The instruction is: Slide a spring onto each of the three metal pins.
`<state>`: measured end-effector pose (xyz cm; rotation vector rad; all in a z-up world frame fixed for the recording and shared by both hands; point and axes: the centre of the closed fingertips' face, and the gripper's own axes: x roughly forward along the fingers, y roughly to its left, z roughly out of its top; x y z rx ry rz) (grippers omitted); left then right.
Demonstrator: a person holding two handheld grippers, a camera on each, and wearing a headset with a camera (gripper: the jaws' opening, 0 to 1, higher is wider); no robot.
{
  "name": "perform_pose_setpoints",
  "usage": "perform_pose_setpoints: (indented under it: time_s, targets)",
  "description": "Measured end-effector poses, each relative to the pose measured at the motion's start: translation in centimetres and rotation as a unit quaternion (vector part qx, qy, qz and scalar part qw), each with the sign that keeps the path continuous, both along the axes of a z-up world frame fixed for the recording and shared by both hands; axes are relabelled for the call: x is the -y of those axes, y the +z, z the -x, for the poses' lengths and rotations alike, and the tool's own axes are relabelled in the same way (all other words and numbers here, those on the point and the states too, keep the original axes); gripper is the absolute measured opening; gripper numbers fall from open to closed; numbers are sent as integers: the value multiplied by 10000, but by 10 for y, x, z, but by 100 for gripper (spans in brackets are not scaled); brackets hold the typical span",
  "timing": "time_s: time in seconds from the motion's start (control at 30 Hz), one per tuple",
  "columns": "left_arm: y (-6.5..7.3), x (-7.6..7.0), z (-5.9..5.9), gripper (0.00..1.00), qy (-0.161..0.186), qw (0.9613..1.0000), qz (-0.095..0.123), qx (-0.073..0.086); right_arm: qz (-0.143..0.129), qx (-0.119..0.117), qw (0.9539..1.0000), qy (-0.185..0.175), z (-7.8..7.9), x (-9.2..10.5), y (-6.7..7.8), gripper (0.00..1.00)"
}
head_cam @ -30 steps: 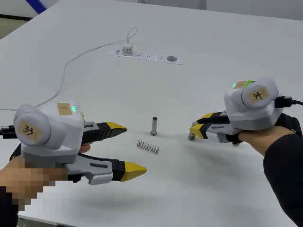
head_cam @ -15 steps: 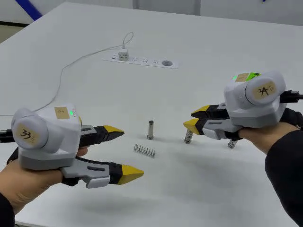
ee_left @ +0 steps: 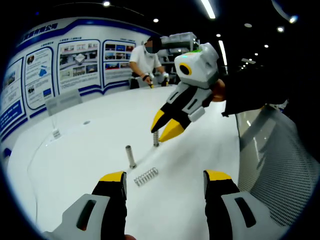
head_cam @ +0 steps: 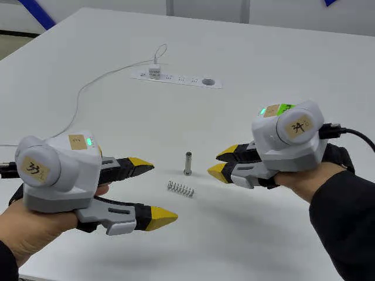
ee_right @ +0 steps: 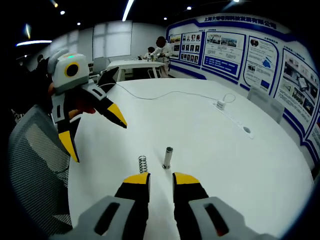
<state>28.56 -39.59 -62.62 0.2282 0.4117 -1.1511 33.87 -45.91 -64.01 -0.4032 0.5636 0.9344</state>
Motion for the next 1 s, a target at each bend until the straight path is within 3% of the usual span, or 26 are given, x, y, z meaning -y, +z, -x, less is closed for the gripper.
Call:
perform_pose_setpoints:
  time_s: [0.4, 0.6, 1.0]
  targets:
    - [-3, -1, -3, 63, 30, 10000, -30, -36, 116, -390, 9986, 337, 10, -27, -35, 19]
    - [-4, -3, -3, 63, 52, 10000, -46, -54, 224, -552, 9975, 378, 9, -30, -53, 18]
    - [-5, -4, -2, 63, 65, 9999, -65, -77, 284, -637, 9967, 417, 8, -37, -64, 16]
